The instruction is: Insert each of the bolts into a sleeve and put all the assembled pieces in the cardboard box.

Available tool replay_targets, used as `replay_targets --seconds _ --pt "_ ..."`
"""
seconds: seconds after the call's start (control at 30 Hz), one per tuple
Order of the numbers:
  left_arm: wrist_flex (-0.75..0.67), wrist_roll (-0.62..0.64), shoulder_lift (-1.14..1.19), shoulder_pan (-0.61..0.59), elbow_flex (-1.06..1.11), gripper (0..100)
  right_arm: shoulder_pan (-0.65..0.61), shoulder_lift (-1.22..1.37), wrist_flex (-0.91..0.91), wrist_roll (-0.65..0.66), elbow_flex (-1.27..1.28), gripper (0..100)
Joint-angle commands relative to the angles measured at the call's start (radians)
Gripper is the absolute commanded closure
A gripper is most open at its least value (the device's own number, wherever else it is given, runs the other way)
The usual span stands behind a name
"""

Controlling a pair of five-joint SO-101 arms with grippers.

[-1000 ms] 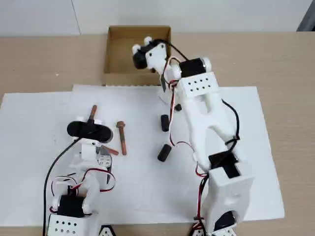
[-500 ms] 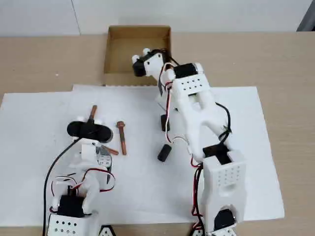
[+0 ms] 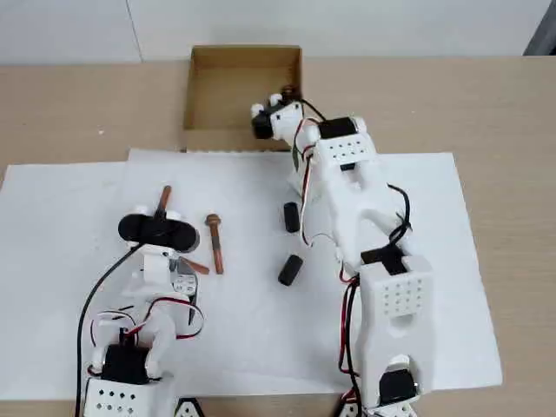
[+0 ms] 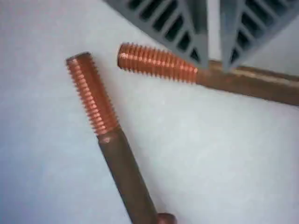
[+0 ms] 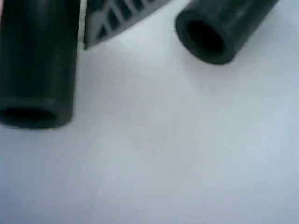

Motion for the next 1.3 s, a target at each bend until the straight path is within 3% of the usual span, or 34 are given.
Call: replay_targets --seconds 0.0,0.13,0.33,0.6,0.9,1.27 --pt "-0.012 0.000 -0.011 -0.005 -0.005 99 0.005 0.002 -0.018 0.008 -0.043 85.6" --pt "-0.012 0.000 -0.011 -0.005 -0.005 99 0.005 0.030 -0.019 0.008 -0.043 86.8" --pt "-0.012 0.000 -0.011 -0.005 -0.005 99 0.005 0.056 -0.033 0.008 -0.043 99.6" --pt "-0.012 0.000 -0.011 -0.005 -0.005 99 -0.007 0.041 -0.016 0.008 -0.044 99.5" --pt "-0.012 0.000 -0.011 -0.005 -0.005 99 -0.044 -0.177 0.122 -0.008 -0.044 99.5" --pt "-0.012 0.000 -0.011 -0.005 -0.005 99 -0.048 -0.300 0.392 -0.204 -0.044 99.5"
